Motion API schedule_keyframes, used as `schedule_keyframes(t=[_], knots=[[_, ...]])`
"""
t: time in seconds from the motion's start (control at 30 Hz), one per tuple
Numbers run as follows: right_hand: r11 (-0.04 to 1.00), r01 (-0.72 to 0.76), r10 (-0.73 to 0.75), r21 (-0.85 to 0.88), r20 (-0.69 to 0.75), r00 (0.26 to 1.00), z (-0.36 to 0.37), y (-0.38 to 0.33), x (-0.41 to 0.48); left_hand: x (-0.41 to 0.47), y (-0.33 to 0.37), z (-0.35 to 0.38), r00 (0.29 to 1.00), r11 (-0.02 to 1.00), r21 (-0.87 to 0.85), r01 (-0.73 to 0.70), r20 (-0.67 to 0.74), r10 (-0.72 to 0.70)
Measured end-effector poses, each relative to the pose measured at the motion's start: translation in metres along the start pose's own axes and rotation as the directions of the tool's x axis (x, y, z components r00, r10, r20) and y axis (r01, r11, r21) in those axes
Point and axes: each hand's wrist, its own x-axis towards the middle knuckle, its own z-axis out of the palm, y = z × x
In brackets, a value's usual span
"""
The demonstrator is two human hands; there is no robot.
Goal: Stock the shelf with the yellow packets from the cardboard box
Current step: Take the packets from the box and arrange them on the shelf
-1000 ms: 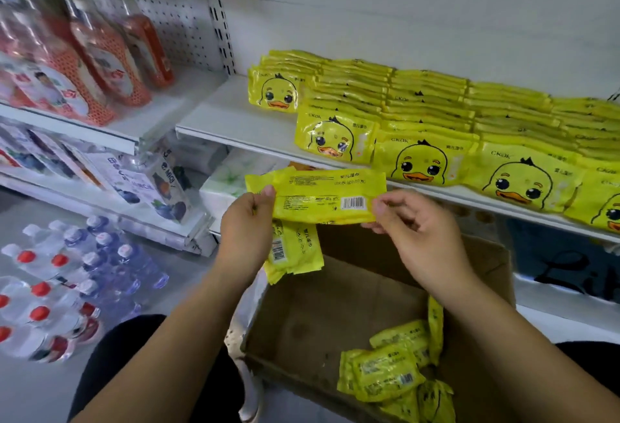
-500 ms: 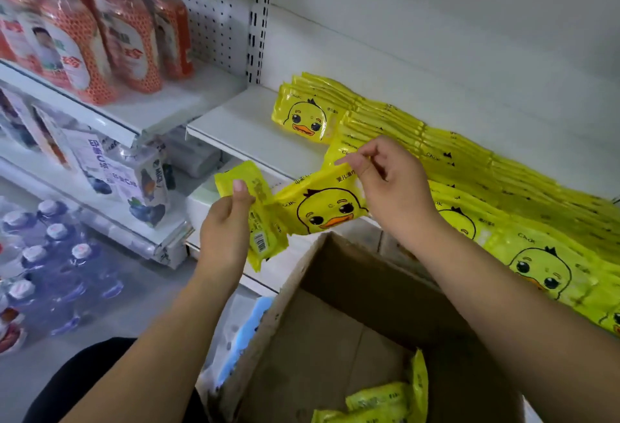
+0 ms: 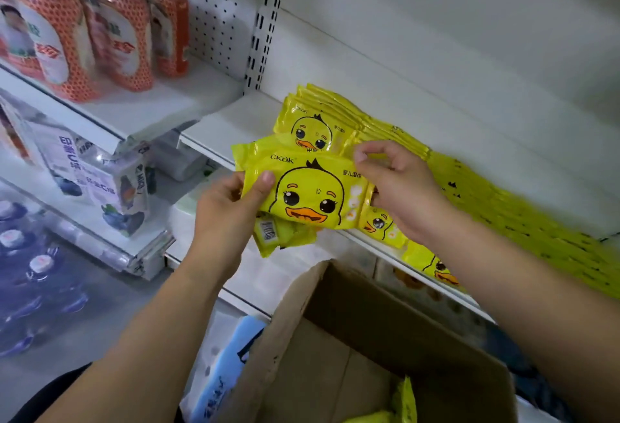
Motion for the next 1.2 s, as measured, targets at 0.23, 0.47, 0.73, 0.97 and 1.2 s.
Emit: schedule_keyframes(t=[0.23, 0.47, 0.73, 0.97, 1.2], knots=[[0.920, 0.158, -0.007, -0.358, 0.389, 0.921, 0.028, -0.018, 0.029, 0.027, -0.001, -0.009, 0.990, 0.995, -0.097, 0.039, -0.132, -0.052], [0.821, 0.306, -0.145, -0.483, 0.341, 0.929, 0.047, -0.019, 0.092, 0.049, -0.010, -0.014, 0.858, 0.988, -0.151, -0.039, -0.512, -0.045], [0.765, 0.183, -0.220, -0.618, 0.016, 0.975, 0.048, 0.015, 0.166, 0.053, -0.018, -0.020, 0.796, 0.994, -0.112, 0.007, -0.601, -0.073], [0.590, 0.122, -0.201, -0.798, 0.001, 0.980, 0.062, 0.032, 0.188, 0.051, -0.018, -0.022, 0.817, 0.997, -0.070, 0.013, -0.574, -0.050], [0.524, 0.184, -0.364, -0.832, -0.023, 0.931, 0.063, 0.023, 0.169, 0.051, -0.021, -0.016, 0.878, 0.996, -0.093, 0.003, -0.476, -0.047]])
